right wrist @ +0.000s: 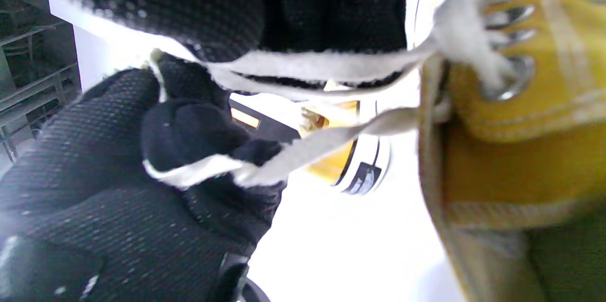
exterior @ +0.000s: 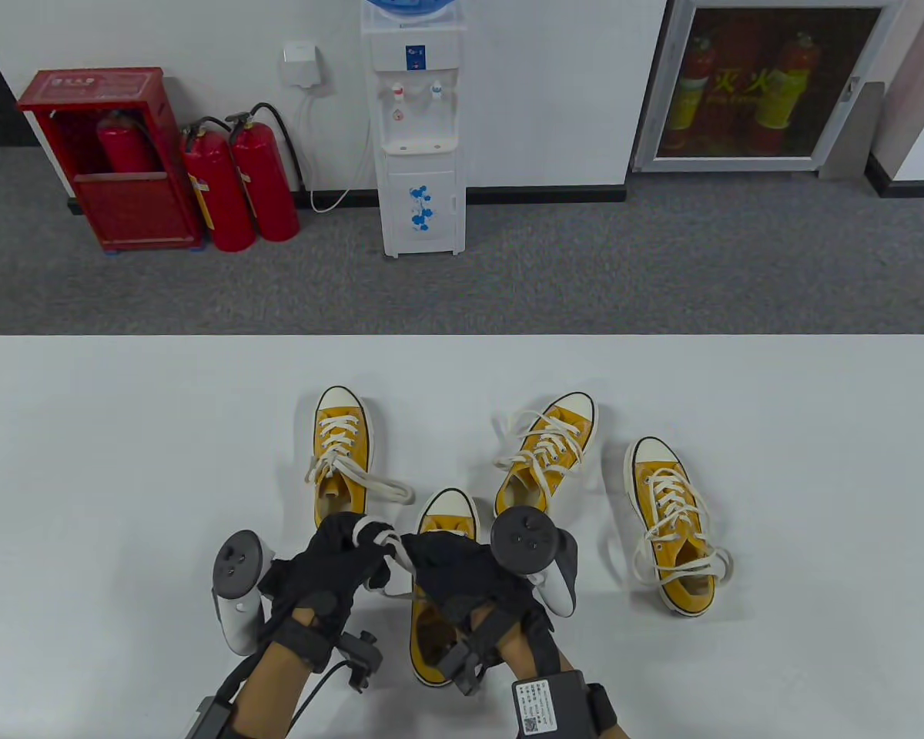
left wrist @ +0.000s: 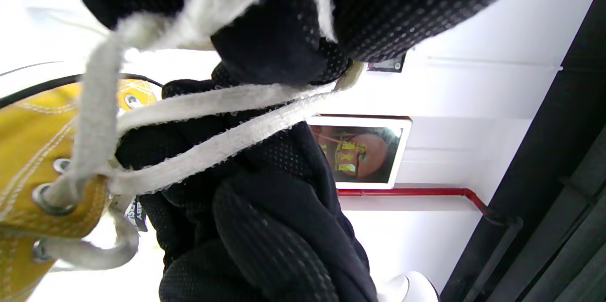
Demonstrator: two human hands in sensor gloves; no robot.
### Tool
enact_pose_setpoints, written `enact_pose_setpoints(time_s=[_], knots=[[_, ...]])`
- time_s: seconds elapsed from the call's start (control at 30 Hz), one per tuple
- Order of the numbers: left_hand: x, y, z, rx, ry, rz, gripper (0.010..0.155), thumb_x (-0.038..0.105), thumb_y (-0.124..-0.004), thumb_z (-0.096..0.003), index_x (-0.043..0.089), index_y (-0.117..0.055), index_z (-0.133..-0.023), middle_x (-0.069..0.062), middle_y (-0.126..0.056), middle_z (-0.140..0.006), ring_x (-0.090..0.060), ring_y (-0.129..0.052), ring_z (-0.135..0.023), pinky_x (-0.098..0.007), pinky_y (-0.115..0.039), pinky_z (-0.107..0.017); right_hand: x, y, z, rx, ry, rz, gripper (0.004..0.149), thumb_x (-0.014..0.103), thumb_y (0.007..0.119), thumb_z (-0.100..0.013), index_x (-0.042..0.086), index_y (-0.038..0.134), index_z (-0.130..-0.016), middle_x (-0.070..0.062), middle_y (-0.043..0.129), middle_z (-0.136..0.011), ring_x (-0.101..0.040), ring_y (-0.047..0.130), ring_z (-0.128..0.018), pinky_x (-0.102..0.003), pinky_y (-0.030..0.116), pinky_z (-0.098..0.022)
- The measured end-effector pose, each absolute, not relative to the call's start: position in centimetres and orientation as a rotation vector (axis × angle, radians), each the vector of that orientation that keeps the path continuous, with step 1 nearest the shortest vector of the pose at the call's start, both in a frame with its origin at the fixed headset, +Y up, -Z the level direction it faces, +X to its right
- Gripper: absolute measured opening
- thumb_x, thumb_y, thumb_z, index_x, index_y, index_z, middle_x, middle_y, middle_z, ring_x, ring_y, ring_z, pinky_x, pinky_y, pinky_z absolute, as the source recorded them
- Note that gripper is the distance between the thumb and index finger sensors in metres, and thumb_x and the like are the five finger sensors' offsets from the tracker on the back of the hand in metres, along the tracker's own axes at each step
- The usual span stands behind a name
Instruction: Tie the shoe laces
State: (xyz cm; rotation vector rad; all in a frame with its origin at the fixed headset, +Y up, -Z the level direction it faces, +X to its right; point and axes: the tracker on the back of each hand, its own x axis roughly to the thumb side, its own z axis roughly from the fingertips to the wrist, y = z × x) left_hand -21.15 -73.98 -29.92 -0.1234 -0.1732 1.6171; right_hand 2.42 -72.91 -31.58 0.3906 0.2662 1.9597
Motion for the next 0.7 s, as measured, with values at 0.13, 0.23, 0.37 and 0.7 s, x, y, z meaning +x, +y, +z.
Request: enact_pose_setpoints(time_s=[0.13,0.23,0.37,0.7], knots=[[-21.3,-74.0,-29.9,-0.108,-0.153,1.606,0.038,0.034,-0.087,-0.0462,0.034,-0.073,-0.082,0.001,-0.091,-0.088,-0.018,-0.101,-0.042,-0.053,-0.082,-0.05,2.3,-72.9,-31.5,0.411,0.305,1.963,0.051,0.042,0.087,-0.043,0.02,0.087,-0.089,-0.008,0.083,-0.092,-0.035,0.084,-0.081,-0.073,0.038,-0.069],[-21.4,-74.1,-30.0,-0.099,-0.143,1.58,0.038,0.034,-0.087,-0.0462,0.034,-0.073,-0.082,0.001,-0.091,-0.088,-0.018,-0.101,-0.042,-0.053,-0.082,-0.05,2.0,-72.7,-31.4,0.404,0.331,1.98,0.053,0.047,0.091,-0.039,0.02,0.091,-0.084,-0.007,0.086,-0.089,-0.035,0.085,-0.08,-0.074,0.036,-0.069],[-21.6,-74.2,-30.0,-0.089,-0.133,1.541,0.038,0.034,-0.087,-0.0462,0.033,-0.074,-0.082,0.001,-0.091,-0.088,-0.018,-0.101,-0.042,-0.053,-0.082,-0.049,2.0,-72.3,-31.3,0.371,0.38,1.95,0.048,0.049,0.093,-0.038,0.019,0.095,-0.075,-0.008,0.082,-0.092,-0.036,0.081,-0.083,-0.074,0.033,-0.069],[-21.9,-74.8,-30.2,-0.108,-0.09,1.54,0.038,0.035,-0.087,-0.046,0.033,-0.074,-0.082,0.001,-0.092,-0.086,-0.018,-0.101,-0.04,-0.053,-0.082,-0.048,2.1,-70.4,-31.0,0.412,0.295,2.219,0.043,0.042,0.098,-0.036,0.016,0.088,-0.069,-0.009,0.074,-0.096,-0.035,0.077,-0.084,-0.073,0.033,-0.07]])
